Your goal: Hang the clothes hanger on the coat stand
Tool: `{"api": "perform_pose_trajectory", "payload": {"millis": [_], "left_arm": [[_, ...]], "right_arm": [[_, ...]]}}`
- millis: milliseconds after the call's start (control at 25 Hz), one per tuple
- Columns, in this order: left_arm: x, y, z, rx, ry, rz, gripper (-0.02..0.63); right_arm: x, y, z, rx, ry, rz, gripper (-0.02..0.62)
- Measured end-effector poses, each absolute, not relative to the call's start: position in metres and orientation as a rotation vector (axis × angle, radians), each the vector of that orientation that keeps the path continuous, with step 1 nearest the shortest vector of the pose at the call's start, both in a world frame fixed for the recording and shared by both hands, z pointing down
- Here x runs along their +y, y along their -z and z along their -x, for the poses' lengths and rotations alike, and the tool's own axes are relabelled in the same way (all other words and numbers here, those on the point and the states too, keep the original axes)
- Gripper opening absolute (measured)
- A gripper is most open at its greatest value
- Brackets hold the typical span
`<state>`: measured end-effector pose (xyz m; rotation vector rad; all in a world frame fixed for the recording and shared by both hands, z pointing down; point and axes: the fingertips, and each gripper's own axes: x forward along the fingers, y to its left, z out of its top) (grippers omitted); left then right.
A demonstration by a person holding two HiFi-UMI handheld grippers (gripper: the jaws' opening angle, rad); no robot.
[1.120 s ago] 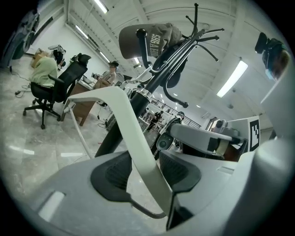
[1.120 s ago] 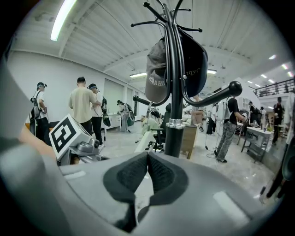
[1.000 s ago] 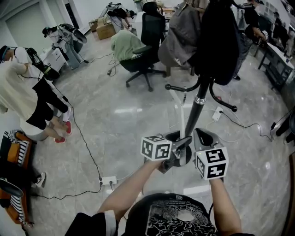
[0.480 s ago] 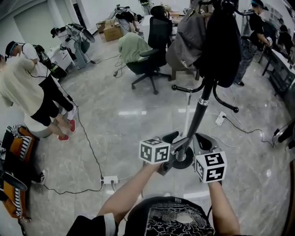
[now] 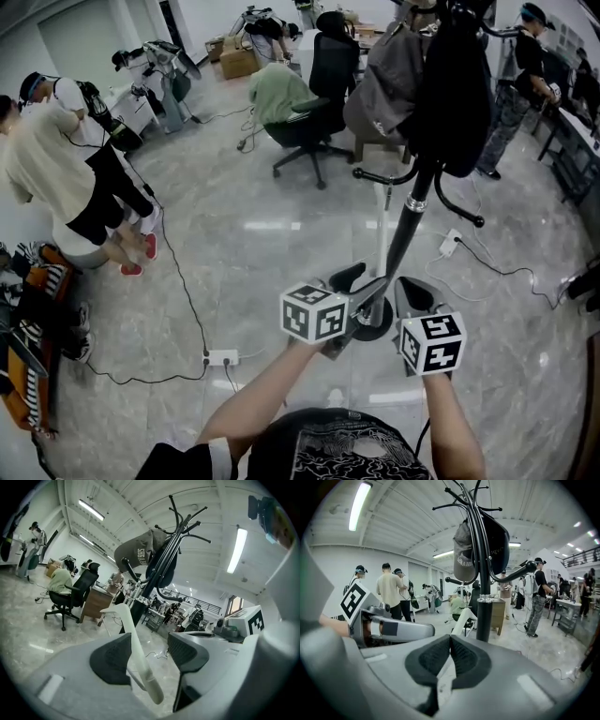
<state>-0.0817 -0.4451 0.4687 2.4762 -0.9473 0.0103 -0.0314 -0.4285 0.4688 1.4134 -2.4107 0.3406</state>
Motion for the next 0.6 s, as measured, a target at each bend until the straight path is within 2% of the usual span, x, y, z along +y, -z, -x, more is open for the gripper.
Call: {"api": "perform_pose_trajectory", "payload": {"millis": [240,600], "left_arm": [[-0.431,-0.448,0.074,-1.014,0.003,-2.483,0.245],[-0.395,-0.434,0.060,-1.084,-0.054,-2.531,0.172]], "right_arm": [[-0.418,-0.459,0.025,-2.444,-0.347,-1.400,0.002],[-0.390,-0.438,0.019,-2.510,-0.313,-1.377,0.002]]}}
